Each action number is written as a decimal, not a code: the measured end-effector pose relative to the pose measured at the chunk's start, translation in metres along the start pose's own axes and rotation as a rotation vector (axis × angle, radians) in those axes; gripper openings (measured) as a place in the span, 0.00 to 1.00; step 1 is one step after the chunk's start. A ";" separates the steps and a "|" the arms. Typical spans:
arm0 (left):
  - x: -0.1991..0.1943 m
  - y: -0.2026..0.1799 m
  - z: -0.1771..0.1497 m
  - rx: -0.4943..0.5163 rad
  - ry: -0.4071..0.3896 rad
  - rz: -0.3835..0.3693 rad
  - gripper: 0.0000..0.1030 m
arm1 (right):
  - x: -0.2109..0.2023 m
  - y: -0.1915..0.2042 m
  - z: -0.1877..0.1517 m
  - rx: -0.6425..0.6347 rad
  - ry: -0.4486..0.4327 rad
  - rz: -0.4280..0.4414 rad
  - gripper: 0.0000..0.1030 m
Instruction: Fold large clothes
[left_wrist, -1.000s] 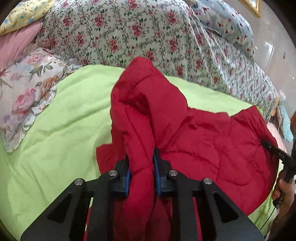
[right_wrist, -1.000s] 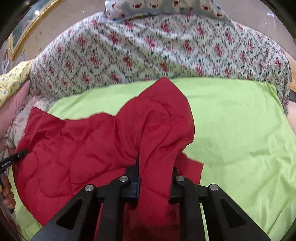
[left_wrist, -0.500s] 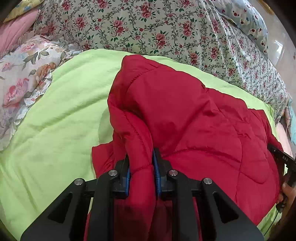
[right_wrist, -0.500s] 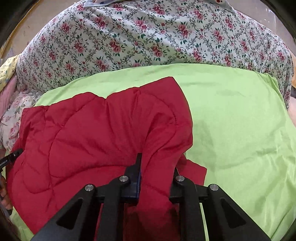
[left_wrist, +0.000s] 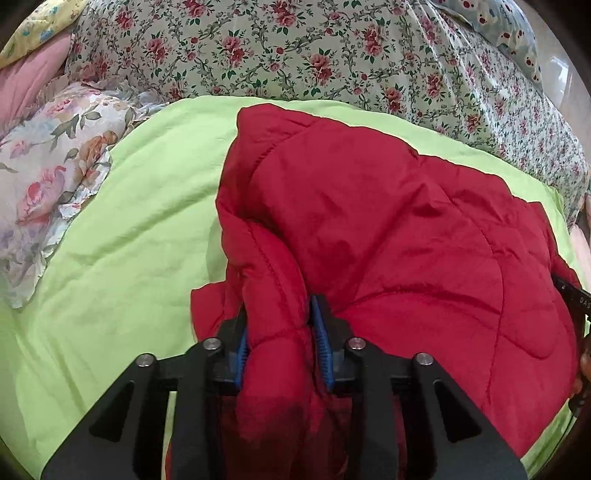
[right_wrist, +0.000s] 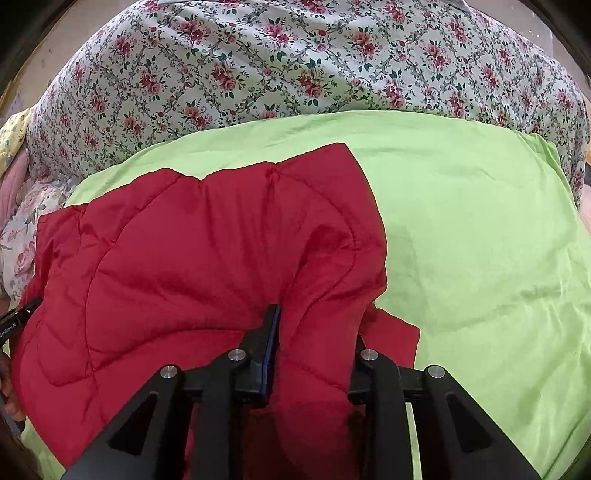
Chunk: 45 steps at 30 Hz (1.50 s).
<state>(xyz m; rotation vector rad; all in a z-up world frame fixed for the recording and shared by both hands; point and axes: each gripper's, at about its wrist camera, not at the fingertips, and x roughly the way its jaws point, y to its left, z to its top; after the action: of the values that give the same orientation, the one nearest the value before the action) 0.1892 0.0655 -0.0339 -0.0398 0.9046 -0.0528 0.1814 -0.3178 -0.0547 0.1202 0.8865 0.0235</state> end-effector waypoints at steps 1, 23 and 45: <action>0.000 0.001 0.000 0.001 0.003 0.007 0.35 | 0.000 0.000 0.000 0.001 0.001 0.003 0.28; -0.033 0.019 -0.016 -0.058 -0.015 0.058 0.81 | -0.061 -0.014 -0.021 0.049 -0.107 0.055 0.68; -0.074 0.022 -0.044 -0.129 -0.035 -0.035 0.81 | -0.101 0.005 -0.057 0.029 -0.143 0.101 0.71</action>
<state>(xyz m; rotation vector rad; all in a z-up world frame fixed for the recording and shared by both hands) 0.1098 0.0914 -0.0042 -0.1763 0.8716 -0.0262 0.0732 -0.3150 -0.0120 0.1918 0.7373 0.0952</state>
